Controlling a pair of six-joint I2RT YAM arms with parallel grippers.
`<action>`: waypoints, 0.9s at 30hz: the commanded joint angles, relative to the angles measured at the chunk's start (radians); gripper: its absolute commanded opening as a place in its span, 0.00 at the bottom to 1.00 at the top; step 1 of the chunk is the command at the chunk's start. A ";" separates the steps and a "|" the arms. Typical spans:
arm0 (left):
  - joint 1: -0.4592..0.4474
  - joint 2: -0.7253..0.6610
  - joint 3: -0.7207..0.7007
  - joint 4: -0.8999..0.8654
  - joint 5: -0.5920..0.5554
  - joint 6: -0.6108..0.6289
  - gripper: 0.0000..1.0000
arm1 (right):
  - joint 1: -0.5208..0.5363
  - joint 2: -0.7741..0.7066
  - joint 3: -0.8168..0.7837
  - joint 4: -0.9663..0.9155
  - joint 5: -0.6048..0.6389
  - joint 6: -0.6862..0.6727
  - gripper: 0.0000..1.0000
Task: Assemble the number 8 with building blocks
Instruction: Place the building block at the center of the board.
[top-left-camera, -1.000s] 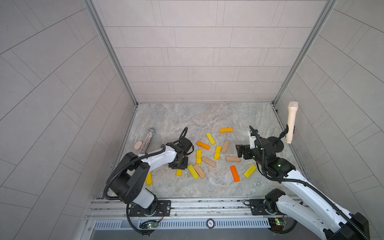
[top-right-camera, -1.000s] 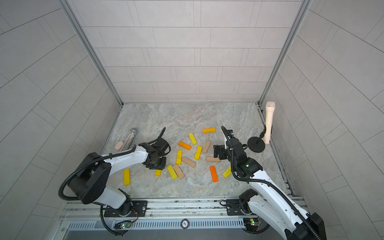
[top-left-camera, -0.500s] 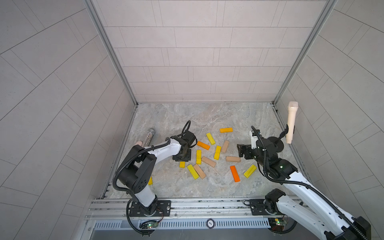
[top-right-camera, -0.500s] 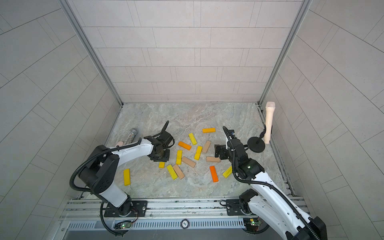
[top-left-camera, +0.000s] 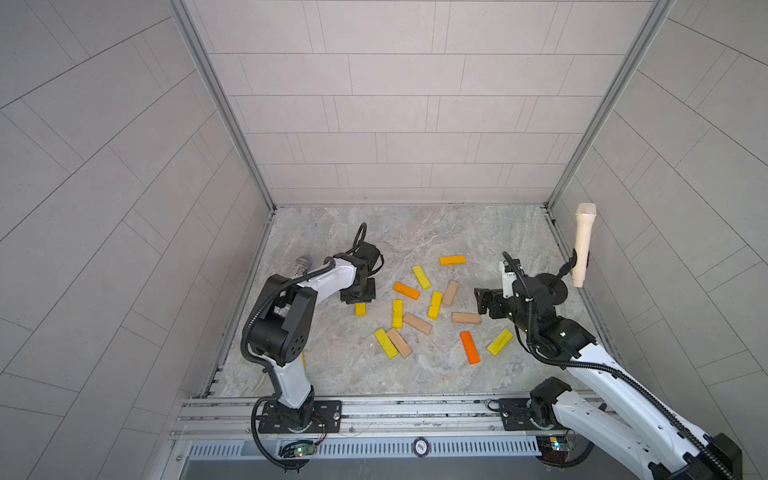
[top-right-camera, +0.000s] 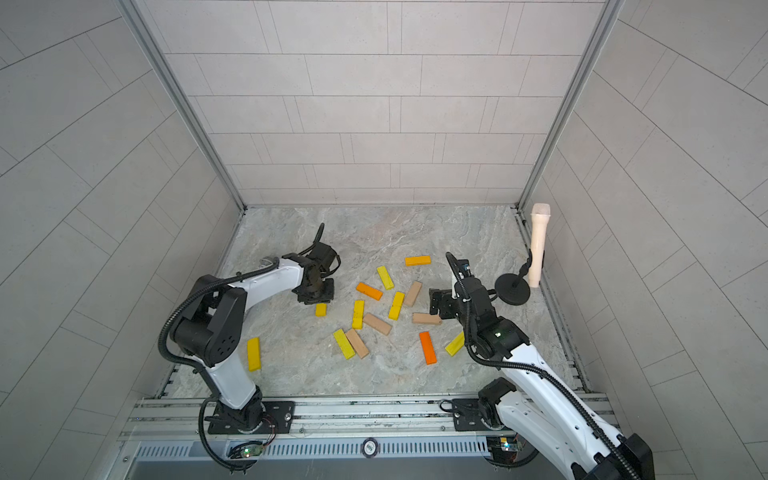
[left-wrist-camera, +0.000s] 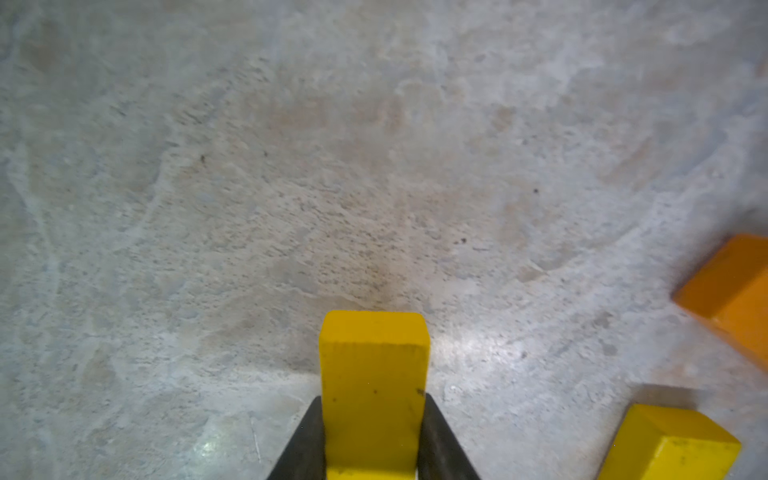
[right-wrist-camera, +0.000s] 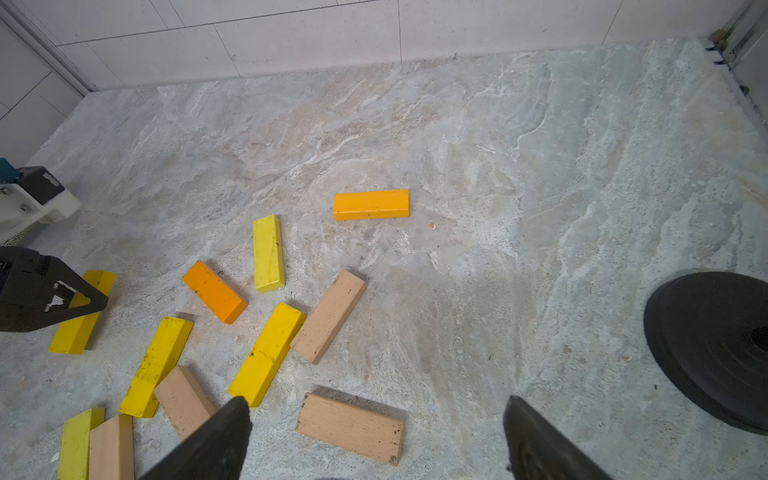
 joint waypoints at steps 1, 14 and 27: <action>0.012 0.034 0.050 -0.037 -0.008 0.016 0.19 | 0.002 -0.010 0.020 -0.012 0.026 0.010 0.96; 0.058 0.125 0.142 -0.065 0.007 0.052 0.19 | 0.003 -0.017 0.015 -0.016 0.035 0.013 0.96; 0.101 0.188 0.237 -0.149 -0.033 0.134 0.18 | 0.003 -0.024 0.012 -0.017 0.038 0.015 0.96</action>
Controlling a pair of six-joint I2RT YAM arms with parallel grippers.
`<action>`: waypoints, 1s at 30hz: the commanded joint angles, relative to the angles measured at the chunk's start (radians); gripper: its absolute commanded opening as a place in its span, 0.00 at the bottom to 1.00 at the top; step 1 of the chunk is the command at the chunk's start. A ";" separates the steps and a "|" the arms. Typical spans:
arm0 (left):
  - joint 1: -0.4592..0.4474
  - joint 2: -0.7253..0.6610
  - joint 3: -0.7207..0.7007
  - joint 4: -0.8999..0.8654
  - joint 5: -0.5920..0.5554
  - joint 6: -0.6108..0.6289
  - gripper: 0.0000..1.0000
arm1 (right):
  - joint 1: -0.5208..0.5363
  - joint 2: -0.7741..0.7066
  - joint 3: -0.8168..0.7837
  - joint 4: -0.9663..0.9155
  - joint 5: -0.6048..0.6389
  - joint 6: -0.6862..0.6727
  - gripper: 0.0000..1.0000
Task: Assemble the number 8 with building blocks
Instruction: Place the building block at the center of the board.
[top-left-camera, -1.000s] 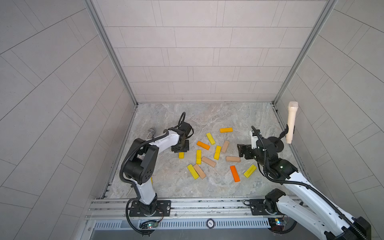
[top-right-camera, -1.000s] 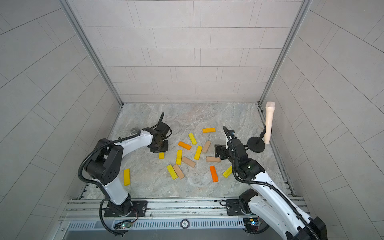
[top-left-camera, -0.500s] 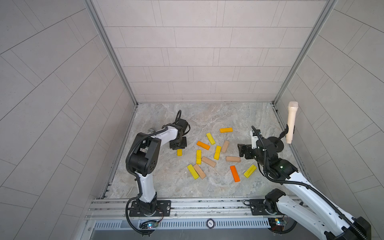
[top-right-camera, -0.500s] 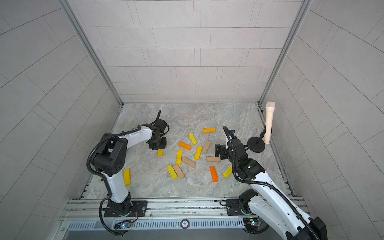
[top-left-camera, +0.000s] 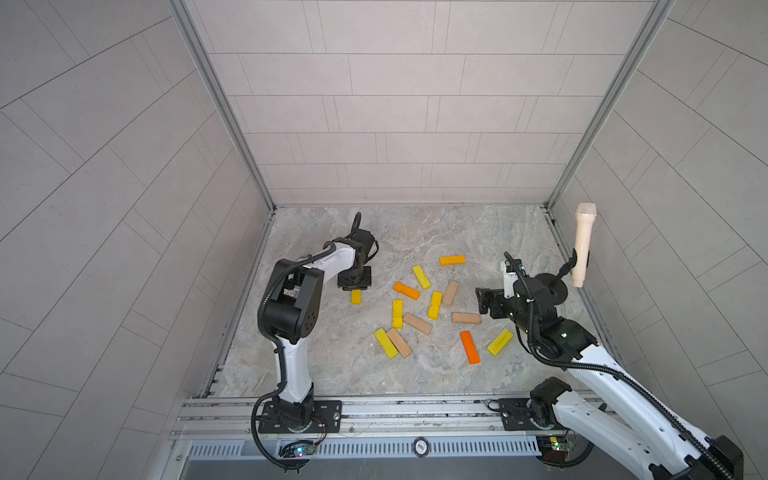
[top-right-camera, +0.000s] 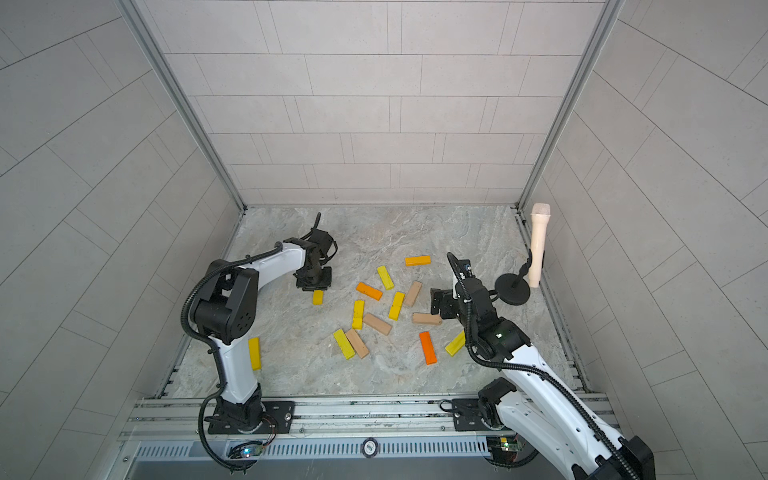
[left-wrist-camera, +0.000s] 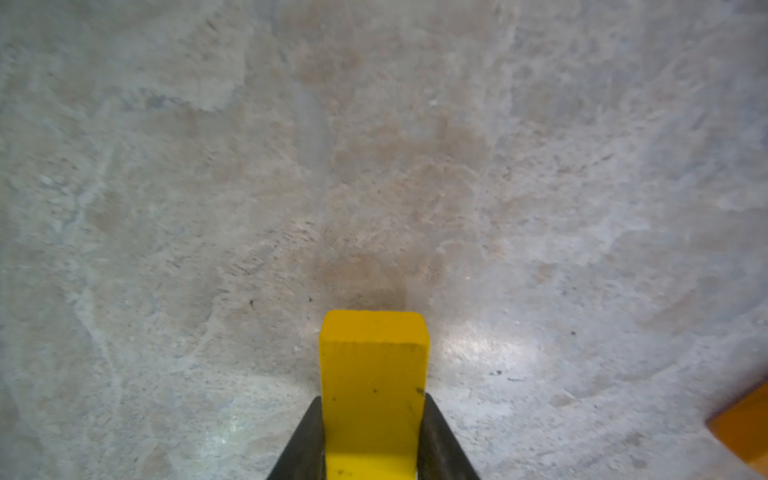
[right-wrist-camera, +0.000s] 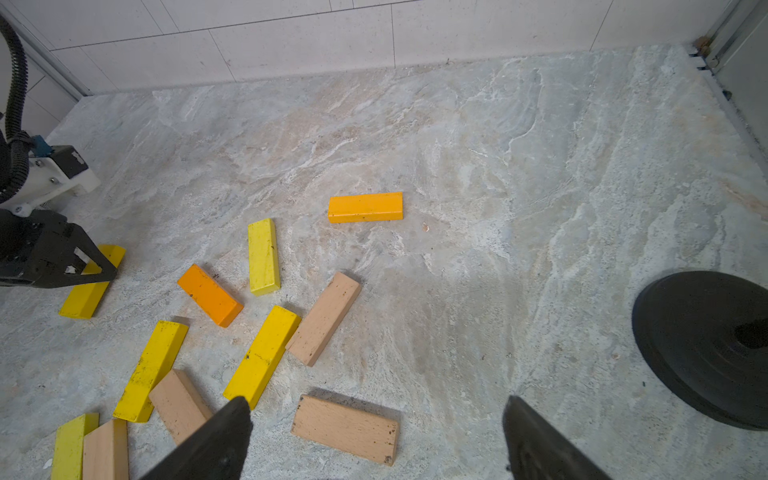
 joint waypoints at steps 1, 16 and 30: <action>0.017 0.020 0.028 -0.053 -0.027 0.025 0.18 | 0.003 -0.013 0.012 -0.011 0.021 0.014 0.96; 0.050 0.066 0.063 -0.038 0.009 0.030 0.22 | 0.002 -0.010 0.012 -0.009 0.017 0.013 0.96; 0.050 -0.078 -0.011 -0.019 0.034 0.001 0.68 | 0.011 0.055 0.054 0.036 -0.069 -0.042 0.90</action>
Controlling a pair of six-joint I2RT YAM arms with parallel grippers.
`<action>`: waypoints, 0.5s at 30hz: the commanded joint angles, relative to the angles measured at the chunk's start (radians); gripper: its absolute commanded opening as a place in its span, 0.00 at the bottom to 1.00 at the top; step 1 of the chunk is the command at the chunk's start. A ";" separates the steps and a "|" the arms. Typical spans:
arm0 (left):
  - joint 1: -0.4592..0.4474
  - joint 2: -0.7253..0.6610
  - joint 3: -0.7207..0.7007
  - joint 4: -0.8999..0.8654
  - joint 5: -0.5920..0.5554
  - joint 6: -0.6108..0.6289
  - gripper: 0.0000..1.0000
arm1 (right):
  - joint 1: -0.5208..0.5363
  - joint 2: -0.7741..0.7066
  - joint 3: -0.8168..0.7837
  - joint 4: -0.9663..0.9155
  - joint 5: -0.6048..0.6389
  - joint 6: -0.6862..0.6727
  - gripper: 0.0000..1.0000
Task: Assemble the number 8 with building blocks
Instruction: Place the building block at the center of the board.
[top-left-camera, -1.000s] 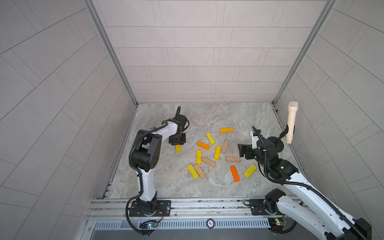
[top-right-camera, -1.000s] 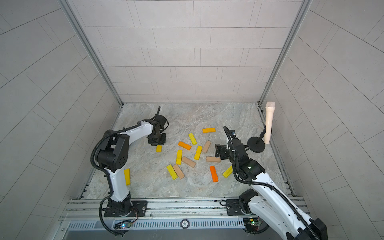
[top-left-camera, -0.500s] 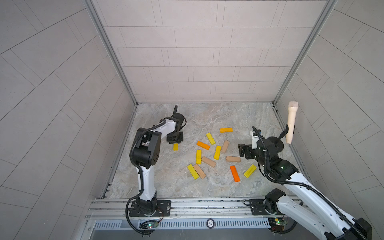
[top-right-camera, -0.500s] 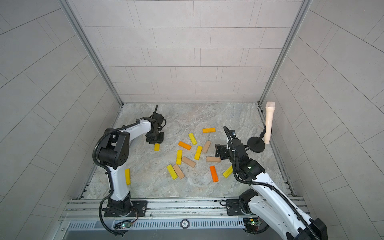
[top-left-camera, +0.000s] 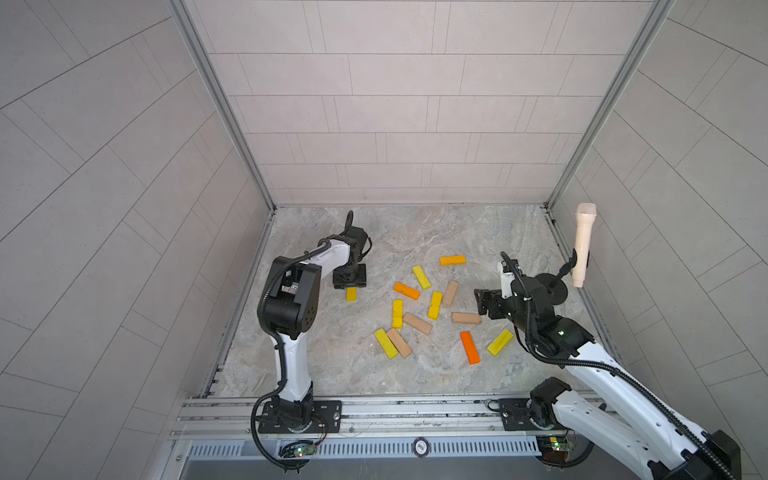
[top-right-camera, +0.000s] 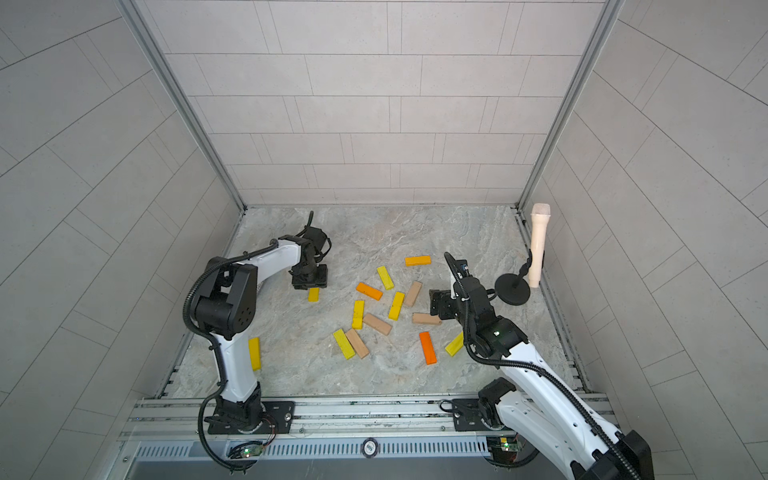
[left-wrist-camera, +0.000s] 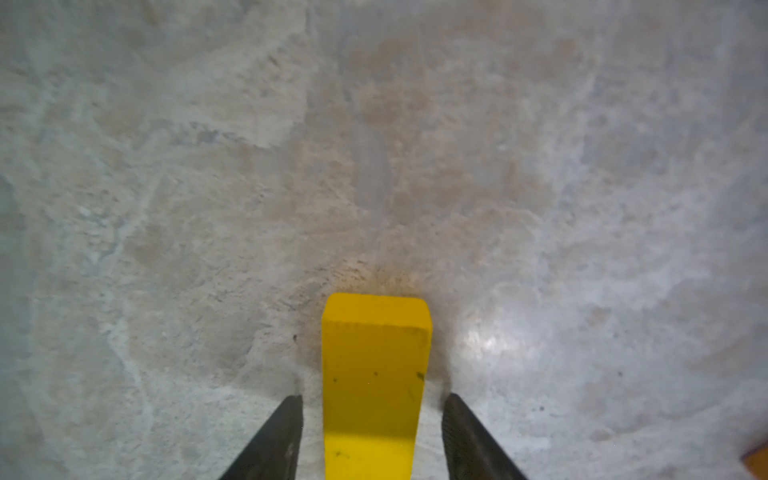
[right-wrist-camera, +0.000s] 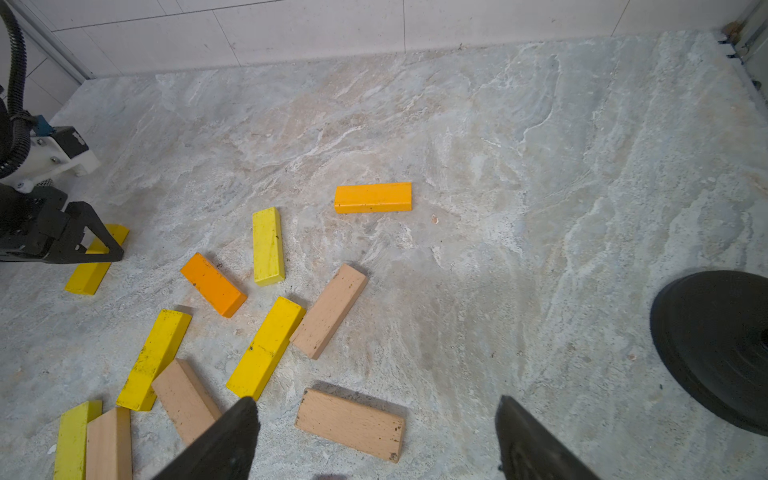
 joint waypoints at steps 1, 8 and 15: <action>0.003 -0.100 -0.031 -0.007 0.009 -0.021 0.72 | 0.016 0.033 0.057 0.032 -0.034 -0.030 0.89; 0.004 -0.265 -0.132 0.031 0.027 -0.055 0.94 | 0.102 0.228 0.147 0.027 -0.025 -0.060 0.86; 0.004 -0.405 -0.256 0.100 0.062 -0.094 0.97 | 0.147 0.428 0.237 0.053 -0.045 -0.085 0.78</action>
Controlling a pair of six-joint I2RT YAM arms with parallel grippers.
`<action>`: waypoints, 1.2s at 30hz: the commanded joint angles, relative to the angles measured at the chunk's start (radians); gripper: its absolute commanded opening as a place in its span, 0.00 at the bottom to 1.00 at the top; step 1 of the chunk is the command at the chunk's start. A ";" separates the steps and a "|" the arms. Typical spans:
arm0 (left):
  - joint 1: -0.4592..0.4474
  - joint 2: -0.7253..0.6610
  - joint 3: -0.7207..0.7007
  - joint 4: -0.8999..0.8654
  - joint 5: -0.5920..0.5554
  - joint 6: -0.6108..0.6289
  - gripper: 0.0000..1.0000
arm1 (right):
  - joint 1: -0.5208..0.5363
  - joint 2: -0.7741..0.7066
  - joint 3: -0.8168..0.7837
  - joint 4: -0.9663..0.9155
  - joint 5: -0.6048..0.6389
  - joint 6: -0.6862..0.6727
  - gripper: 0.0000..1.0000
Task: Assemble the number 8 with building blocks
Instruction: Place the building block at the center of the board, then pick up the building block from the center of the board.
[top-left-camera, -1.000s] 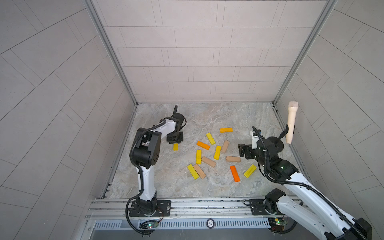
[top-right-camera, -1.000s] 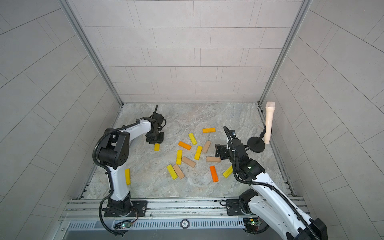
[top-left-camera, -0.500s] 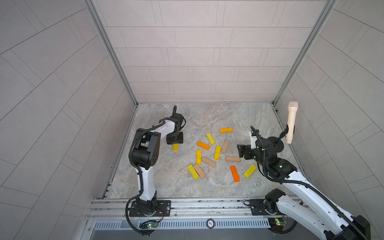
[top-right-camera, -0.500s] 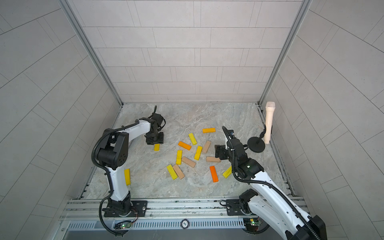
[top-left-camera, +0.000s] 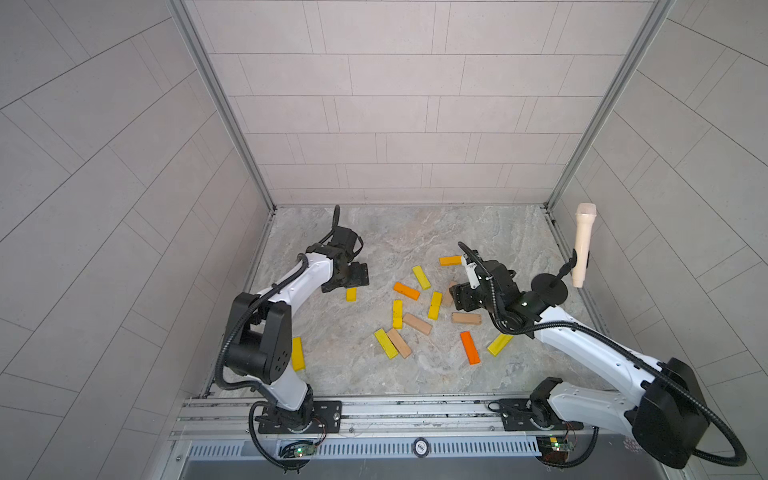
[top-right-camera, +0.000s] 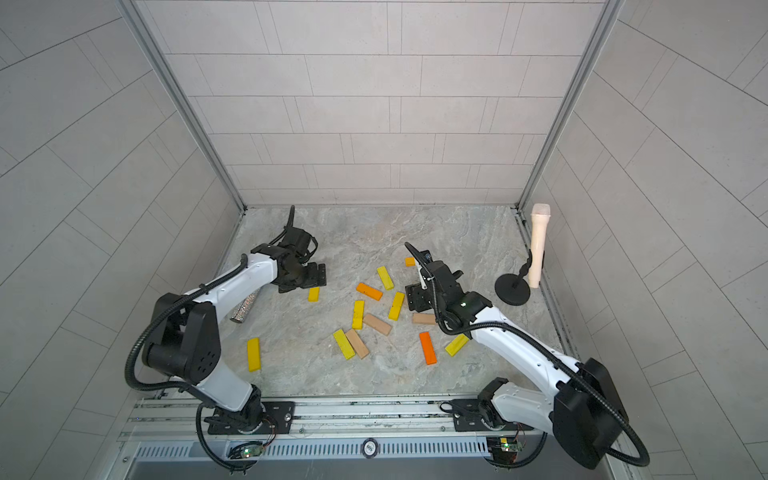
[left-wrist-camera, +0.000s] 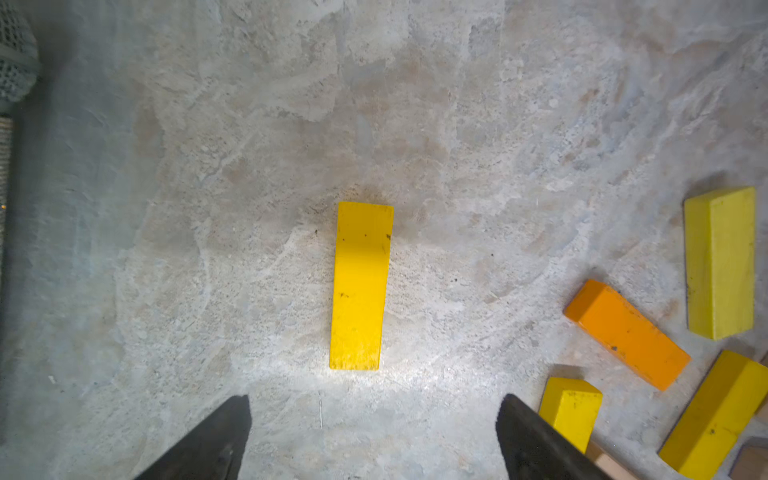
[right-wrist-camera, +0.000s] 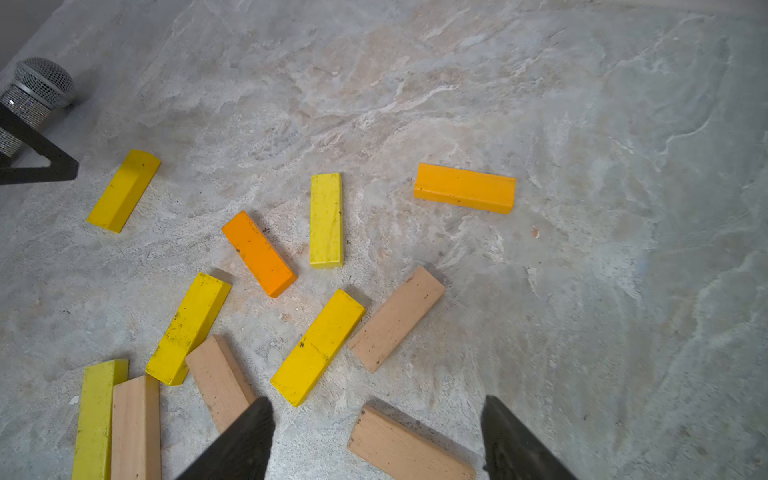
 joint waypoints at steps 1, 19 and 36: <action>0.004 -0.060 -0.058 0.041 0.019 -0.038 0.97 | 0.016 0.070 0.047 0.025 -0.016 -0.021 0.77; 0.004 -0.264 -0.258 0.256 0.056 -0.066 0.98 | 0.050 0.390 0.192 0.130 -0.020 -0.019 0.72; 0.004 -0.400 -0.397 0.374 0.037 -0.090 0.96 | 0.067 0.617 0.398 0.010 -0.040 -0.109 0.66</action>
